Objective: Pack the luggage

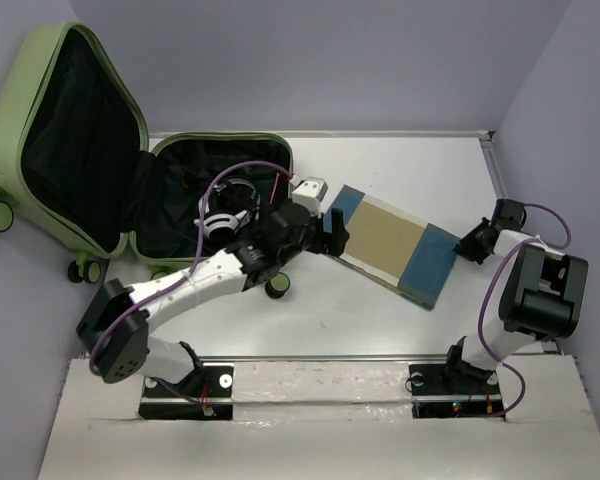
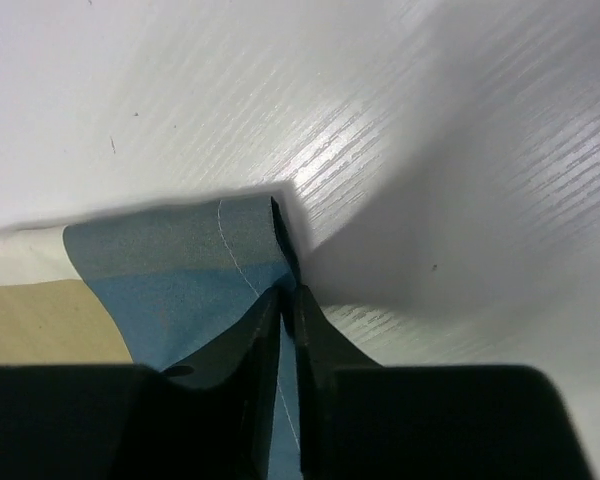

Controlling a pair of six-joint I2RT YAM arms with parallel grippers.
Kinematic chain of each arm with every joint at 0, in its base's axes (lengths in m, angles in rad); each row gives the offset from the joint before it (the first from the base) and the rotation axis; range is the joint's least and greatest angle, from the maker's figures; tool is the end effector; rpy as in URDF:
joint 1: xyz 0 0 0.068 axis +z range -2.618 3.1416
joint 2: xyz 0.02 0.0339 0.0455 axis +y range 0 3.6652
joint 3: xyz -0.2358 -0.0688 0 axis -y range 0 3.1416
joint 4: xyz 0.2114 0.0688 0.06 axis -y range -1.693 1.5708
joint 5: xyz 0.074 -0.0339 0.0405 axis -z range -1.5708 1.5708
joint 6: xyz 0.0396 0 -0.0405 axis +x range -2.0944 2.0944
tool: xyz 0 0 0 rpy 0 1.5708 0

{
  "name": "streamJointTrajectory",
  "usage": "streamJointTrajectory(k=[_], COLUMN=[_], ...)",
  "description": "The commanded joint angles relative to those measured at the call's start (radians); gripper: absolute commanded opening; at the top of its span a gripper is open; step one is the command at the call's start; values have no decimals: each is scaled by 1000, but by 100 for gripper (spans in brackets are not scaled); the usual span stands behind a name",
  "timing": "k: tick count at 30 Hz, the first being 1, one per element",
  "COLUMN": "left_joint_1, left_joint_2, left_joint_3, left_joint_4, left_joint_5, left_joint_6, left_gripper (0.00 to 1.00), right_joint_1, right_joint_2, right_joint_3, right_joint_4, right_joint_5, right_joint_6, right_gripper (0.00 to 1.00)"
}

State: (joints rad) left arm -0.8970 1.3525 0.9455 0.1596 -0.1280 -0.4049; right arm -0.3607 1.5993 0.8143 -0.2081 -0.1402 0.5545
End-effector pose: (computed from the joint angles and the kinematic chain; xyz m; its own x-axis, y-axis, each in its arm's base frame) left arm 0.1890 -0.2287 0.2874 -0.4153 -0.1060 -0.9035 0.5812 0.7331 -0.3532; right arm 0.2644 -0.0938 0.1474 -0.5200 0.7533 -0.4026 0.6491 0.6549 0.3871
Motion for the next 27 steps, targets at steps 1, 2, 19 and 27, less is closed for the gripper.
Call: streamJointTrajectory(k=[1,2,19,27], left_joint_1=[-8,-8,115,135], left_joint_2=[132,202,849,939], left_joint_3=[172,240,923,957], left_joint_4=[-32,-49,-422,-482], left_joint_5=[-157,-185,-252,-188], left_joint_6=[86,92,199,183], left_gripper=[99,99,99,99], right_joint_1=[2,2,2,2], right_joint_2=[-16,-24,-229,-246], right_joint_3=[-26,-29,-162,-149], right_joint_4=[39,55,236,188], right_joint_5=[-32,-18,129,110], right_joint_6=[-1,5,85,27], right_gripper=[12,10,7,76])
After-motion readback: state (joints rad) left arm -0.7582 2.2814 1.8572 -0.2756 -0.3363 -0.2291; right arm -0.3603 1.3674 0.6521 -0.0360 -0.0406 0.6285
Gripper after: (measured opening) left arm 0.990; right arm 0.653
